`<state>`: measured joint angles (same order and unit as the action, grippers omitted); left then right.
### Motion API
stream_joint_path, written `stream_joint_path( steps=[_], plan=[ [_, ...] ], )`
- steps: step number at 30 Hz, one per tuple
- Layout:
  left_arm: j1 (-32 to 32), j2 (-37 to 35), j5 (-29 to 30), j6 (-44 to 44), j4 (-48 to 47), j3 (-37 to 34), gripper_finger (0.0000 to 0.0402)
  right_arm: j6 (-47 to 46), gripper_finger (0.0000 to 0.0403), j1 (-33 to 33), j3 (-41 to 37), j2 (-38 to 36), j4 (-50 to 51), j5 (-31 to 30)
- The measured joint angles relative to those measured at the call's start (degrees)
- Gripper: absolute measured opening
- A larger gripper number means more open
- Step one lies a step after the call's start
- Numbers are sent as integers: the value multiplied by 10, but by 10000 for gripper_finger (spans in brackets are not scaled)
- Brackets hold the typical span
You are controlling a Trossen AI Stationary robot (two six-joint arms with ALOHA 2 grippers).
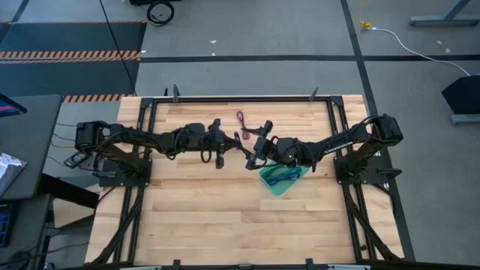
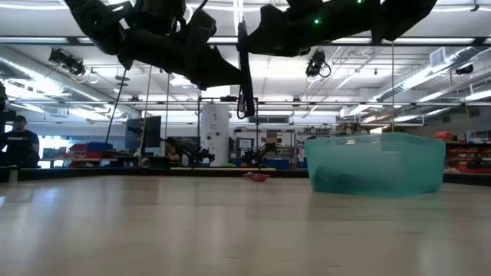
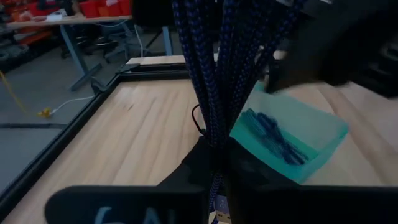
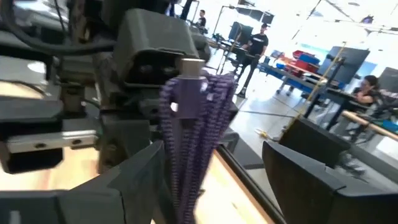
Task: Pick and place USB-C Cables
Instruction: Put the violet charger cable into the green bin
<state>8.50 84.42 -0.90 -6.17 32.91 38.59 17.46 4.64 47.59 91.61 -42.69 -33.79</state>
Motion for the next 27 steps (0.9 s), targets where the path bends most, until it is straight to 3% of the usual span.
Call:
stream_joint_path(
  steps=[9, 13, 17, 22, 27],
  plan=[
    [-15, 0, -12, -62, -12, 0, 27, -9, 266, -14, 0, 0, 16, 29],
    [-16, 0, -17, -65, -25, 0, 36, -6, 243, -17, 0, 0, 24, 49],
    [-16, 0, -16, -65, -29, 0, 42, 13, 175, -18, 0, 0, 36, 52],
    [-15, 0, -12, -66, -35, 0, 53, 46, 29, -16, 0, -1, 63, 63],
    [-15, 0, -14, -82, -45, 0, 64, 61, 23, -16, 0, -1, 69, 66]
  ],
)
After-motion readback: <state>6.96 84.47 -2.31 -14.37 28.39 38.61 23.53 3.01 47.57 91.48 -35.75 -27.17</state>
